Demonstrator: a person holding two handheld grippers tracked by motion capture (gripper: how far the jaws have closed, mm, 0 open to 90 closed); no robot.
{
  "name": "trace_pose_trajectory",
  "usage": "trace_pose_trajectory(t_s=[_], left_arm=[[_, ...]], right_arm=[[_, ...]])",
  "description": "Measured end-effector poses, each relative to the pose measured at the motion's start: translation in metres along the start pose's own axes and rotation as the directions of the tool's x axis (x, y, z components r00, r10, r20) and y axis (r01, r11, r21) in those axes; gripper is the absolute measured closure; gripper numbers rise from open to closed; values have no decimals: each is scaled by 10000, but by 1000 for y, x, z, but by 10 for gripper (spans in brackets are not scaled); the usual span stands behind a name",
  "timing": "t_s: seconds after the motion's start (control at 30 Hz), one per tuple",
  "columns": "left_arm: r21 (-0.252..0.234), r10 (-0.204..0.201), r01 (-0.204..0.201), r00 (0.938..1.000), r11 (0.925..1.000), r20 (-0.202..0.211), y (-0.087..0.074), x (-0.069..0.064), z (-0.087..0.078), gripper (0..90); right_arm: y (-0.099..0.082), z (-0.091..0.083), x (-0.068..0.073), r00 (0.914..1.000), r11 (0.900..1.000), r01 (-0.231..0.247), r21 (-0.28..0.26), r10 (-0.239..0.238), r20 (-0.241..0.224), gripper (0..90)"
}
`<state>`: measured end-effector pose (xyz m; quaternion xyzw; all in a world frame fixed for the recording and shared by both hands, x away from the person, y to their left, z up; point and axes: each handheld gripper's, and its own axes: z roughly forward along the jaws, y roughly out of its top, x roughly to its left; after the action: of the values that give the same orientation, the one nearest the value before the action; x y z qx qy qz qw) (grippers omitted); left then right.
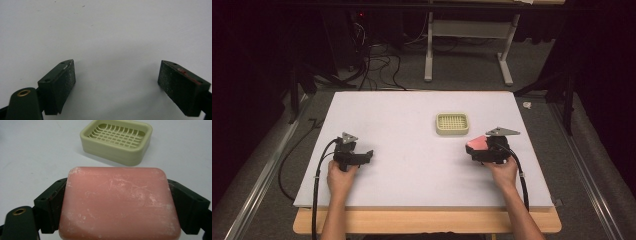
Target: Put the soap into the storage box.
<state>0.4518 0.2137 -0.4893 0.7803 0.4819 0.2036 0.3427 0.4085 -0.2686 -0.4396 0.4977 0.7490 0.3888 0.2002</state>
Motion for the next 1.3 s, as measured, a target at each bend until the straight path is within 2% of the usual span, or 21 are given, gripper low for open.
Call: trace_pose_trajectory(t_s=[0.03,0.3,0.6,0.63,0.73,0.83,1.13,1.3], left_arm=[[-2,2,-2,10000,10000,-2,0,0,0,150],[-1,-15,15,10000,10000,9,0,0,0,150],[-4,-19,19,10000,10000,9,0,0,0,150],[-3,-18,18,10000,10000,10,0,0,0,150],[-4,-13,13,10000,10000,4,0,0,0,150],[7,16,-16,10000,10000,-18,0,0,0,150],[3,-8,8,10000,10000,1,0,0,0,150],[0,-14,14,10000,10000,2,0,0,0,150]], right_arm=[[4,0,0,9999,10000,13,-10,-13,-168,137],[18,0,3,9993,9998,133,-144,-138,-361,137],[35,7,0,9989,9997,249,4,-249,-390,137],[37,9,-1,9989,9999,138,29,-137,-454,137],[40,12,-2,9989,9997,251,59,-249,-387,137],[44,16,-4,9987,9999,54,144,-46,-517,137],[63,36,-1,9993,9975,346,623,-335,-181,137],[71,45,1,9997,9970,185,749,-175,-143,136]])
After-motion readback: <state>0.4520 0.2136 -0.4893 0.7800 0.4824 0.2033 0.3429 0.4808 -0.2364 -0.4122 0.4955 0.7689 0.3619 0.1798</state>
